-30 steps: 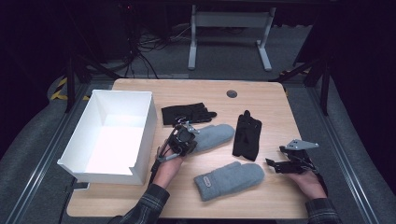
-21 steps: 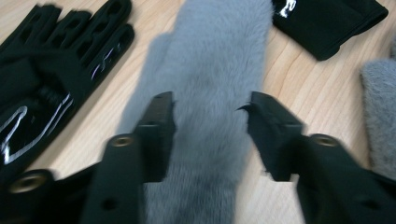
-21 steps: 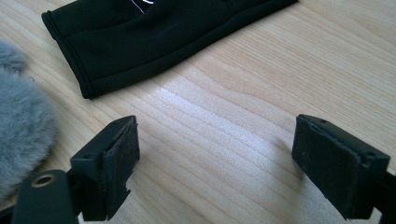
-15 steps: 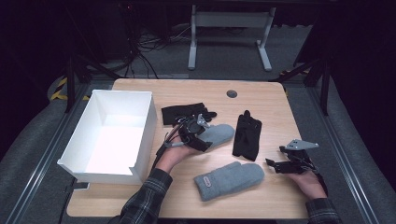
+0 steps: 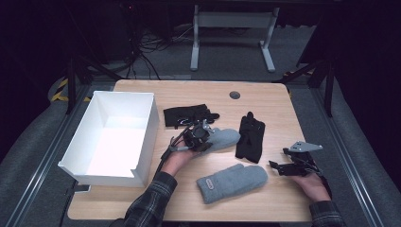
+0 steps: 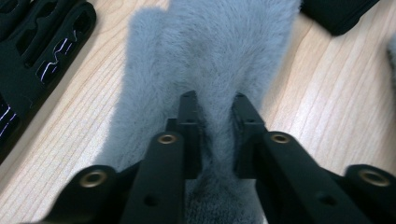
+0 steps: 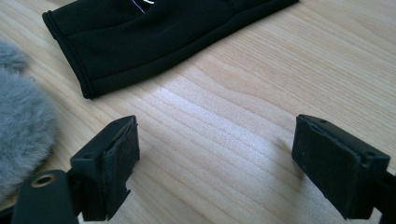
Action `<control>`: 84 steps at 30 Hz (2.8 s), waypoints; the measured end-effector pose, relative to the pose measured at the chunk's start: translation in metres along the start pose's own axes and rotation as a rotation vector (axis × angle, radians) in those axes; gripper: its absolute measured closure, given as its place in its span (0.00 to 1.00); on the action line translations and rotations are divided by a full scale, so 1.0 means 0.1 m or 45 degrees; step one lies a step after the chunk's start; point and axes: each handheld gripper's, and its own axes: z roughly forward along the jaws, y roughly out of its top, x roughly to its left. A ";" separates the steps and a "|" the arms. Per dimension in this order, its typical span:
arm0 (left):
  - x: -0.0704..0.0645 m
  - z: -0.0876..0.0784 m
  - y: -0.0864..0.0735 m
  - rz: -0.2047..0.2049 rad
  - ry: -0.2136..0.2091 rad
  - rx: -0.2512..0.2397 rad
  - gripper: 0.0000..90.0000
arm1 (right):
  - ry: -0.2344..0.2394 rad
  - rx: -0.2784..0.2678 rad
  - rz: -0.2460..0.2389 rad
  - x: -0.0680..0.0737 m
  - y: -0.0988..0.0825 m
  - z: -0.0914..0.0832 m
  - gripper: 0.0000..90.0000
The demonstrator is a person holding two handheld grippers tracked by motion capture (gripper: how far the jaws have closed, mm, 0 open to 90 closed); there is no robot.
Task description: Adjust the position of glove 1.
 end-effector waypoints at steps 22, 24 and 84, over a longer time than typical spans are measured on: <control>-0.36 -0.54 0.13 -0.140 -0.061 -0.067 0.94 | -0.001 0.001 -0.001 0.00 0.00 0.00 0.17; -0.41 -0.57 0.14 -0.137 -0.066 -0.064 0.94 | -0.001 0.001 -0.001 0.00 0.00 0.00 0.17; -0.78 -0.29 0.38 0.046 -0.336 -0.046 0.35 | -0.001 0.001 -0.001 0.00 0.00 0.00 0.17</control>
